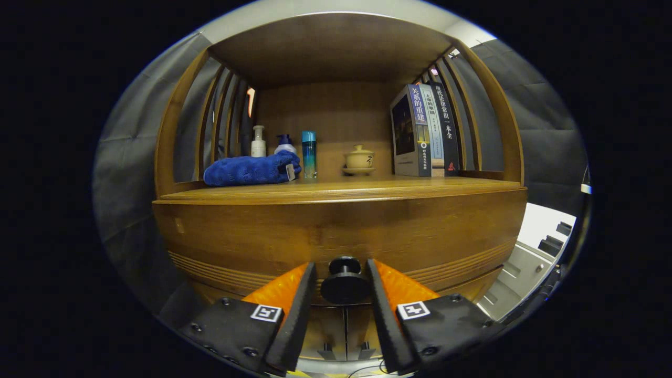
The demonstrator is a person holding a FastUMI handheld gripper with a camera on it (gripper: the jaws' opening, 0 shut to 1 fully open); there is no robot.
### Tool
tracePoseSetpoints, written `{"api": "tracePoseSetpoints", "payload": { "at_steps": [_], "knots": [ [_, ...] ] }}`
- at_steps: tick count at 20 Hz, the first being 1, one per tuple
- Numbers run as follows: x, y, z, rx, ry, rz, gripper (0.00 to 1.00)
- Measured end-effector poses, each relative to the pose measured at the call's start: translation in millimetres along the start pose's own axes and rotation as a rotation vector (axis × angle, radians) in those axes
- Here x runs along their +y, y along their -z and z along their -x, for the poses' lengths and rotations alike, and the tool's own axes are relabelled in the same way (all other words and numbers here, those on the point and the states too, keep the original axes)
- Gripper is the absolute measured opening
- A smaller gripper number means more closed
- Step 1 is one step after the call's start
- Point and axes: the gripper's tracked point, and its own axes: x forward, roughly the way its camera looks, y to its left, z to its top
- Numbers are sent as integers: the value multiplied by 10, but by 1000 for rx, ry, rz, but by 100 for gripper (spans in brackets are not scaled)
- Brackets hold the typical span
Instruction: Pull open the drawer, take out the items inside it, and place them on the countertop above the cabinet.
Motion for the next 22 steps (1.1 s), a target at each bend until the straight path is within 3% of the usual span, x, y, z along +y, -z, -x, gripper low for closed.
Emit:
{"api": "tracePoseSetpoints", "payload": {
  "at_steps": [3,6,13,22],
  "knots": [
    [-1,22,23,16,2,-53,53],
    [-11,17,-9,8,11,-29,42],
    [1,38,106,20,-6,-6,42],
    [0,98,662,42,-30,-13,42]
  ]
}}
